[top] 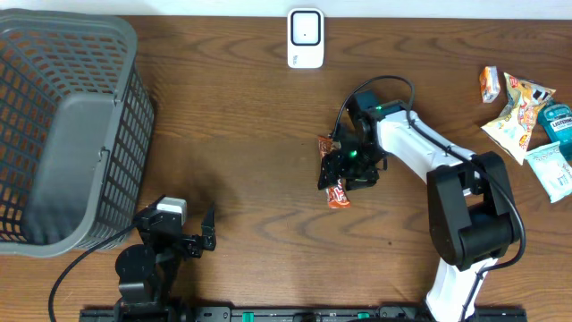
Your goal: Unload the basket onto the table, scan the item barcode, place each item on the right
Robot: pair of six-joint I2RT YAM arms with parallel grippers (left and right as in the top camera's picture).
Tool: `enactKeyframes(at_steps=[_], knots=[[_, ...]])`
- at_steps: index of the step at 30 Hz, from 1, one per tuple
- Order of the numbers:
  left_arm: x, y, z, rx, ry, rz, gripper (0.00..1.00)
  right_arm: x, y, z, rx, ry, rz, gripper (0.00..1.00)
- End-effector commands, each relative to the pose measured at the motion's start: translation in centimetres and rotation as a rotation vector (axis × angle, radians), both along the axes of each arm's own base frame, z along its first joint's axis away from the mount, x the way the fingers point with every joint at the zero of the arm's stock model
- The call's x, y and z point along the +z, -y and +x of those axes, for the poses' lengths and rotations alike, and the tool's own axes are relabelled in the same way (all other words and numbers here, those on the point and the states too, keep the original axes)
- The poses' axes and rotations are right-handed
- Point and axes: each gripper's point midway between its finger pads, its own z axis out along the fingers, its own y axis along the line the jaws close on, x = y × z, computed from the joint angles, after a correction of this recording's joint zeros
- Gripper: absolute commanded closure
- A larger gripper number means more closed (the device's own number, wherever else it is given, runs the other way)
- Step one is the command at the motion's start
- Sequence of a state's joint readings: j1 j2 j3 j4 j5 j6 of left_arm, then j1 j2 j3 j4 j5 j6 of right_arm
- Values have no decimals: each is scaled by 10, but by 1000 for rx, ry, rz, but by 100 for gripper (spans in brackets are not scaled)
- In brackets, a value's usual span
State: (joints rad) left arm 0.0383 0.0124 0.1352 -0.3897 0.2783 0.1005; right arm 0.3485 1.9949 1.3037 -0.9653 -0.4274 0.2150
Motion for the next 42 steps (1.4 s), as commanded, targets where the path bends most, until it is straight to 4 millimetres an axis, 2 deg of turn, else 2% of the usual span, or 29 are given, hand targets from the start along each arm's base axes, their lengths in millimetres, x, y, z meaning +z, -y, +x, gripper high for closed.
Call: enactKeyframes(at_steps=[1,2,3,5,6,13,16,21,23,24,26,27,28,30,32,36,39,42], knots=[[-11,-1,-2,8,-34,-8,2,-5,15,14,-83,35,-134,26],[-11,-1,-2,8,-34,-8,2,-3,14,17,-86,40,-131,29],[-11,-1,-2,8,-34,-8,2,-1,14,18,-86,42,-131,46],[-11,-1,-2,8,-34,-8,2,5,12,18,-89,34,-135,93],[-11,-1,-2,8,-35,-9,2,8,12,18,-94,26,-139,99],[-11,-1,-2,8,-34,-8,2,42,11,20,-90,20,-184,99],[-11,-1,-2,8,-34,-8,2,43,15,21,-129,33,-245,99],[-11,-1,-2,8,-34,-8,2,29,3,11,-114,42,-270,99],[-11,-1,-2,8,-34,-8,2,12,1,10,-97,91,-316,93],[-11,-1,-2,8,-34,-8,2,5,3,9,-103,111,-344,91],[-11,-1,-2,8,-34,-8,2,-13,15,3,-162,134,-445,94],[-11,-1,-2,8,-34,-8,2,-19,22,-4,-203,123,-491,99],[-11,-1,-2,8,-34,-8,2,-25,27,-12,-241,104,-524,99],[-11,-1,-2,8,-34,-8,2,-31,31,-22,-267,78,-546,99],[-11,-1,-2,8,-34,-8,2,-30,31,-22,-257,77,-543,99],[-11,-1,-2,8,-34,-8,2,-9,15,-15,-164,70,-455,99],[-11,-1,-2,8,-34,-8,2,23,13,-4,-155,103,-461,99],[-11,-1,-2,8,-34,-8,2,63,25,5,-204,170,-520,99]])
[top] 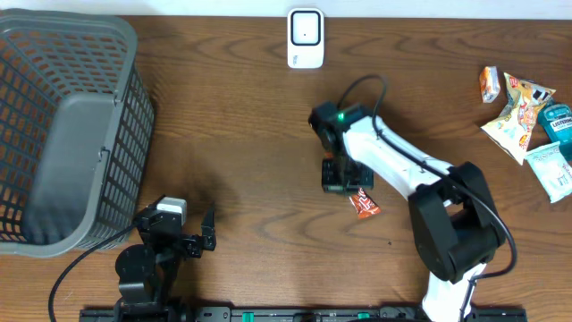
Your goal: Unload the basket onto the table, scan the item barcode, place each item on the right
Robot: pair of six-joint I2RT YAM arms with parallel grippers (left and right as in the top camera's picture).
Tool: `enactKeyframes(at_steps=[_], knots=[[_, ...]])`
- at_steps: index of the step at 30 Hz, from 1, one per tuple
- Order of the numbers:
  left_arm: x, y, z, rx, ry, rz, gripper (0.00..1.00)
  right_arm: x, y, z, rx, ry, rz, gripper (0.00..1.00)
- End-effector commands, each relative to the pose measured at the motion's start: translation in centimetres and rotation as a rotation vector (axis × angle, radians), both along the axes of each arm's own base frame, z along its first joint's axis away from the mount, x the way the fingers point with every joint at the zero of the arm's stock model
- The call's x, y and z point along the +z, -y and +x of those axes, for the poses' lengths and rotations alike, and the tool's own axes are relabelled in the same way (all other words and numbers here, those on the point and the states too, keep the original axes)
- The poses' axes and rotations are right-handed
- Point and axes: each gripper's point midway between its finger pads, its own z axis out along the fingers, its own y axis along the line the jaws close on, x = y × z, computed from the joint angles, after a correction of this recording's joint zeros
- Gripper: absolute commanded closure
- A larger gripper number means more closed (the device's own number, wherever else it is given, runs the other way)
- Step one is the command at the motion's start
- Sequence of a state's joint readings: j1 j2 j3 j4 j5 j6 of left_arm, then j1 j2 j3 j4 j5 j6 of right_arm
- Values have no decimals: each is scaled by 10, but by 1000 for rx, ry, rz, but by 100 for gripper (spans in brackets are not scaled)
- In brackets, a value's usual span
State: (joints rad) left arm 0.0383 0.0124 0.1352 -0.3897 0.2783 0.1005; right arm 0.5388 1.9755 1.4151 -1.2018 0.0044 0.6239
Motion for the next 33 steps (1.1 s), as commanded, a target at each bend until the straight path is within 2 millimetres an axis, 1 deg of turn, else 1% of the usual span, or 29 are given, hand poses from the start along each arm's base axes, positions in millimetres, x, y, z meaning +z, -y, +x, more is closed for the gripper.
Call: enactKeyframes(at_steps=[1,2,4,5,7,10,13,16,22,26,30,33], knots=[[-11,-1,-2,8,-34,-8,2,54,10,26,-36,171,-46,99],[-11,-1,-2,8,-34,-8,2,63,15,27,-55,201,-64,99],[-11,-1,-2,8,-34,-8,2,73,24,30,-90,258,-100,99],[-11,-1,-2,8,-34,-8,2,75,30,30,-112,280,-125,99],[-11,-1,-2,8,-34,-8,2,70,41,29,-167,297,-173,99],[-11,-1,-2,8,-34,-8,2,49,44,24,-184,267,-169,99],[-11,-1,-2,8,-34,-8,2,25,38,14,-188,234,-128,99],[-11,-1,-2,8,-34,-8,2,6,37,9,-183,236,-115,99],[-11,-1,-2,8,-34,-8,2,-33,32,-17,-196,164,-42,99],[-11,-1,-2,8,-34,-8,2,-44,36,-25,-213,158,-50,99],[-11,-1,-2,8,-34,-8,2,-53,38,-29,-215,165,-45,99],[-11,-1,-2,8,-34,-8,2,-61,42,-37,-249,157,-53,99]])
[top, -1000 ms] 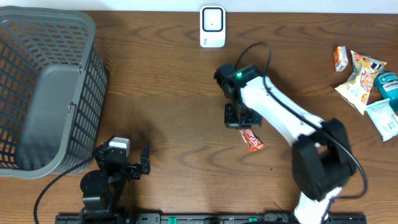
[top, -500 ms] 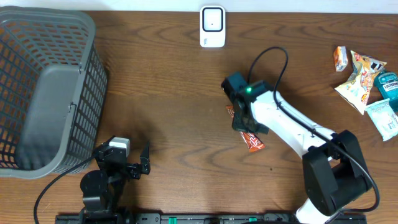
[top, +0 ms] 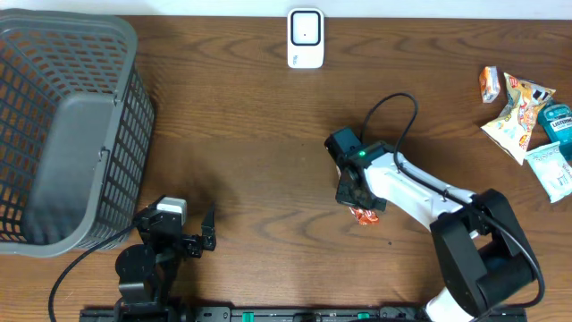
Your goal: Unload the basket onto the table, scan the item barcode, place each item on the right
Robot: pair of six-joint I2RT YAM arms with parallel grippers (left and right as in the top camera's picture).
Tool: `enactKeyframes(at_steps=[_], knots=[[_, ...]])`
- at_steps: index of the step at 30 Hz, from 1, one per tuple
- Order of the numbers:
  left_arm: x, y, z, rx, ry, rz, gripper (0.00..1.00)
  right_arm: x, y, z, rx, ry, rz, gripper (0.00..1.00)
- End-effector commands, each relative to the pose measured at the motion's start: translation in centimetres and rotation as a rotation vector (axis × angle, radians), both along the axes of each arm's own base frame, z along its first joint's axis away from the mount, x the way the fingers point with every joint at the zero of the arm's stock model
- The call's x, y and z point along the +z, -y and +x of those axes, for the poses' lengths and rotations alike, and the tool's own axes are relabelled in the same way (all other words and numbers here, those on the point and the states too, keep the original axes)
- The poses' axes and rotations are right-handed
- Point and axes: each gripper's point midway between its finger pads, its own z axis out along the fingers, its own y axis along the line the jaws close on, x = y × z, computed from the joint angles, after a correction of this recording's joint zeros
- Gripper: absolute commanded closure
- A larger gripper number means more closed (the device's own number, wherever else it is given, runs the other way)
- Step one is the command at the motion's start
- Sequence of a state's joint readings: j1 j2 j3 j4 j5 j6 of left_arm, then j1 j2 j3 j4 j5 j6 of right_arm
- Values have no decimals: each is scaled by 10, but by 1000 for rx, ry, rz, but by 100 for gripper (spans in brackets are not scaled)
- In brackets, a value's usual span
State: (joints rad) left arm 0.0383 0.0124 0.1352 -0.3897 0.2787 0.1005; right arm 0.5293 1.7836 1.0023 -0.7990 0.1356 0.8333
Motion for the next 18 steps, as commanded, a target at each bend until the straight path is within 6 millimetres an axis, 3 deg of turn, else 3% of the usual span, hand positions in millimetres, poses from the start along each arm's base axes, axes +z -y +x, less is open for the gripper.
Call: enactKeyframes(at_steps=[1,5,13,15,18], knots=[[-11,-1,-2,9,-34,-8,2,-24,7,-26,-51,-89,-7,99],[-11,-1,-2,8,-34,-8,2,-7,-10,-13,32,-85,70,99],[-11,-1,-2,9,-34,-8,2,89,-21,15,93,-11,99,99],[-11,-1,-2,9,-34,-8,2,97,-21,15,96,6,105,99],[-11,-1,-2,9,-34,-8,2,90,-15,8,92,-6,73,99]])
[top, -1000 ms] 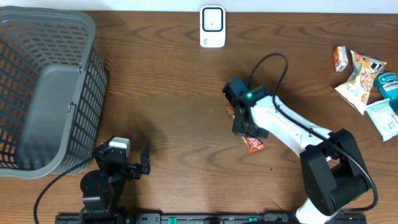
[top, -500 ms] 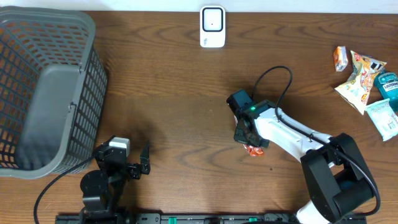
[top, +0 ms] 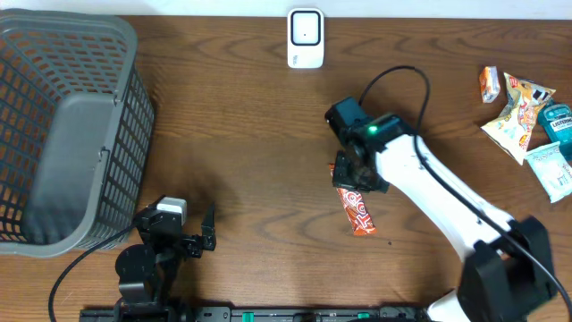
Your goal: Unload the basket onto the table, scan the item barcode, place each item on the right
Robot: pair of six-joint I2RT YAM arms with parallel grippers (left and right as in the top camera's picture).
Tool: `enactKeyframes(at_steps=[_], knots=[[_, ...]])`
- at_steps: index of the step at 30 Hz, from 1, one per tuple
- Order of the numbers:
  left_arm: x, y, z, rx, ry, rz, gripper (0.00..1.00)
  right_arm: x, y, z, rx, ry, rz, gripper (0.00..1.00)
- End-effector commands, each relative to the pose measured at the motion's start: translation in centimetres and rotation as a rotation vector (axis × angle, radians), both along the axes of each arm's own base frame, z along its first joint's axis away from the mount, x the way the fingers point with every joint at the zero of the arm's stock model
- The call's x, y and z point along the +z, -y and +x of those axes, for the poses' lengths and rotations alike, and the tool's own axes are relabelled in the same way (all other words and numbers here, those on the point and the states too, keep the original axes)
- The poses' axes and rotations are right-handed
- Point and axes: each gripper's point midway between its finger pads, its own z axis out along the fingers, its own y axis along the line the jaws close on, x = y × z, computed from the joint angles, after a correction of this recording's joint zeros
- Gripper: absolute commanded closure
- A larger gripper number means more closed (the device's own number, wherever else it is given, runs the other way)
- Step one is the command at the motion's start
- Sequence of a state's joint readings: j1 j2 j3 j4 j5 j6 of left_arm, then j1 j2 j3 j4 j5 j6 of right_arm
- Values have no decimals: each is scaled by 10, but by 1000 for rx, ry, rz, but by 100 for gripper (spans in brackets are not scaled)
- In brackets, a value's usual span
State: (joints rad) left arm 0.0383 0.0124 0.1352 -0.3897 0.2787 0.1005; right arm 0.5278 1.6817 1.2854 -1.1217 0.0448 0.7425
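An orange candy bar (top: 358,215) hangs lengthwise below my right gripper (top: 347,182), which is shut on its upper end near the middle of the table. The bar's printed face is turned up toward the overhead camera. The white barcode scanner (top: 306,38) stands at the far edge of the table, well apart from the bar. My left gripper (top: 208,230) rests at the near left, open and holding nothing.
A large grey mesh basket (top: 67,125) fills the left side. Several snack packs and a blue bottle (top: 527,112) lie at the far right. A black cable (top: 393,80) loops above the right arm.
The right wrist has turned and the gripper sits slightly farther from the near edge. The candy bar, mostly hidden under the gripper before, now shows its full length. The left arm has not moved.
My right gripper first held the bar at mid-table, with the bar to its left. Then the bar was at the gripper's lower right. Later it was tucked under the gripper, and now it is laid out lengthwise, face up. The left arm stayed parked throughout.
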Motion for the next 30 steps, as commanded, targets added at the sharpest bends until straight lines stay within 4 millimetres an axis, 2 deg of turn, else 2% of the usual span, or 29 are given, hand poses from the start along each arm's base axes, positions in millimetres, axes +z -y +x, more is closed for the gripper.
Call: enactKeyframes(at_steps=[1,5,10,13,15,18,24,25,27,30], knots=[[-11,-1,-2,9,-34,-8,2,-11,14,-7,-17,-20,-50,99],[-11,-1,-2,9,-34,-8,2,-48,28,-33,-97,-87,-88,99],[-11,-1,-2,9,-34,-8,2,-97,17,-75,-110,-207,49,99],[-11,-1,-2,9,-34,-8,2,-108,19,-83,-128,-214,55,99],[-11,-1,-2,9,-34,-8,2,-107,20,-80,-133,-205,56,99],[-11,-1,-2,9,-34,-8,2,-93,16,-64,-125,-182,72,99],[-11,-1,-2,9,-35,-8,2,-40,-1,-17,-17,-77,105,99],[-11,-1,-2,9,-34,-8,2,-32,-4,-8,6,-50,109,96],[-11,-1,-2,8,-34,-8,2,-25,-9,1,22,-17,120,81],[-11,-1,-2,9,-34,-8,2,-27,-12,6,39,20,100,62]])
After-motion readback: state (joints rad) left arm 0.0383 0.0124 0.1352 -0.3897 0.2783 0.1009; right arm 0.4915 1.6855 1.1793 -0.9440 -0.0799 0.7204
